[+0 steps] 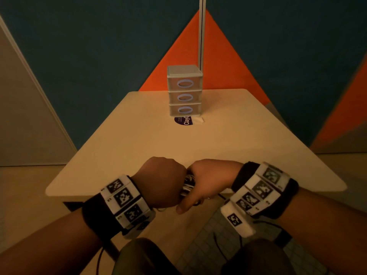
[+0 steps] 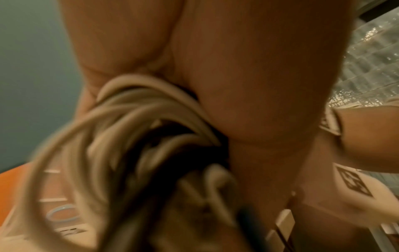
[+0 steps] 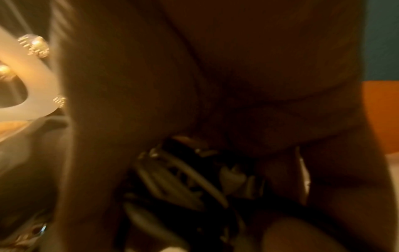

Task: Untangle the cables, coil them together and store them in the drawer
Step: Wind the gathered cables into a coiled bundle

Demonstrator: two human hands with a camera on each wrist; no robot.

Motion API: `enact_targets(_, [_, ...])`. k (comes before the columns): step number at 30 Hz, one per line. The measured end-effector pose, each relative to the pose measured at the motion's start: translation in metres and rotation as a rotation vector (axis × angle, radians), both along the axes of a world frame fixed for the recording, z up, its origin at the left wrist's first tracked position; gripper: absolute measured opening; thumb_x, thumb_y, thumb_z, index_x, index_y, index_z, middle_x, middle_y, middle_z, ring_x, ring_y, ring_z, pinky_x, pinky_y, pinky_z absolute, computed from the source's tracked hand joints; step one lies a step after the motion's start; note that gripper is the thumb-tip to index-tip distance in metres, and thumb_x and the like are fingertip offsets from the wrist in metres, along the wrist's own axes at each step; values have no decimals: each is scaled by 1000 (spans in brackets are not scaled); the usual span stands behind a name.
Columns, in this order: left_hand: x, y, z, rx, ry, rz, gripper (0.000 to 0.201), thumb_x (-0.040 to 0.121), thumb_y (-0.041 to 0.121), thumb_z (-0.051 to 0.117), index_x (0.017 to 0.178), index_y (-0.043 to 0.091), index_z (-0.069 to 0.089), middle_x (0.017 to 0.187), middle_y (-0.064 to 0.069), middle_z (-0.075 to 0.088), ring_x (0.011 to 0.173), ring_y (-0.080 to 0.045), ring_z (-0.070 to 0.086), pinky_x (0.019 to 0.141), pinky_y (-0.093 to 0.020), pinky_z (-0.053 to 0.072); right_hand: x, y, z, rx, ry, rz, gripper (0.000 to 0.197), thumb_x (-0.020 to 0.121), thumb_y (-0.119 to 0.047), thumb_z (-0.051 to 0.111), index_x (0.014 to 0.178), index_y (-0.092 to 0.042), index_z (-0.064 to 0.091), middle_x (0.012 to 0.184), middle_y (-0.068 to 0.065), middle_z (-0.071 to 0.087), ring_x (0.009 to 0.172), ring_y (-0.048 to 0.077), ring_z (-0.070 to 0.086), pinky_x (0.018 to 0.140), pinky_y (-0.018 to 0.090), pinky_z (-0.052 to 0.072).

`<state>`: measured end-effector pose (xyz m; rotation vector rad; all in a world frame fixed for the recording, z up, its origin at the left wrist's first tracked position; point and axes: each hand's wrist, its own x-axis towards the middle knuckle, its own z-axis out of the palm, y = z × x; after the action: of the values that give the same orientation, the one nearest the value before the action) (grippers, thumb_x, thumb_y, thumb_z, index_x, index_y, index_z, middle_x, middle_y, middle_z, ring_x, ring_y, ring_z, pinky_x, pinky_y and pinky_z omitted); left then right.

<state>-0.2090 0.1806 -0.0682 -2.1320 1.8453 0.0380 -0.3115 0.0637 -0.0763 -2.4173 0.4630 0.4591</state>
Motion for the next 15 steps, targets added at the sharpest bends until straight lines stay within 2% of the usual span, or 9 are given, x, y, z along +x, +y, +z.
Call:
enact_targets(3, [0, -4, -3, 2, -53, 32, 17, 86, 34, 59, 89, 23, 71, 81, 3, 69, 73, -19, 66, 66, -28, 52, 5, 7, -10, -142, -43, -48, 26, 74, -35, 82, 74, -12, 71, 73, 6, 75, 63, 17, 66, 61, 29, 52])
enact_targets(7, [5, -6, -6, -77, -33, 40, 25, 86, 39, 57, 106, 26, 65, 98, 4, 70, 90, -20, 68, 76, -30, 52, 2, 6, -17, -163, -184, -92, 22, 80, -38, 77, 75, -24, 62, 73, -4, 61, 72, 16, 61, 61, 25, 45])
enact_targets(9, [9, -5, -5, -191, -16, 16, 41, 83, 46, 56, 120, 30, 57, 109, 7, 67, 103, -19, 64, 86, -33, 49, 1, 4, -16, -142, -220, -93, 21, 81, -42, 74, 84, -23, 65, 78, -4, 62, 78, 16, 63, 64, 28, 48])
enact_targets(11, [14, -2, -3, -309, 1, -5, 65, 77, 59, 56, 137, 36, 42, 123, 10, 61, 114, -17, 56, 93, -35, 46, 1, 1, -15, -114, -205, -105, 28, 83, -41, 72, 96, -17, 68, 87, 2, 68, 82, 19, 66, 71, 33, 52])
enact_targets(13, [18, 4, -1, -358, 30, -17, 82, 73, 70, 58, 145, 40, 30, 135, 12, 53, 119, -15, 51, 96, -35, 45, 0, -4, -11, -73, -209, -149, 27, 85, -36, 71, 101, -15, 69, 90, 6, 72, 78, 20, 68, 70, 33, 54])
enact_targets(15, [21, 9, -1, -365, 54, -43, 91, 74, 71, 62, 149, 40, 24, 142, 12, 48, 122, -15, 50, 98, -34, 45, -3, -9, -6, -18, -233, -196, 23, 84, -32, 70, 102, -17, 69, 88, 5, 73, 71, 16, 70, 67, 30, 56])
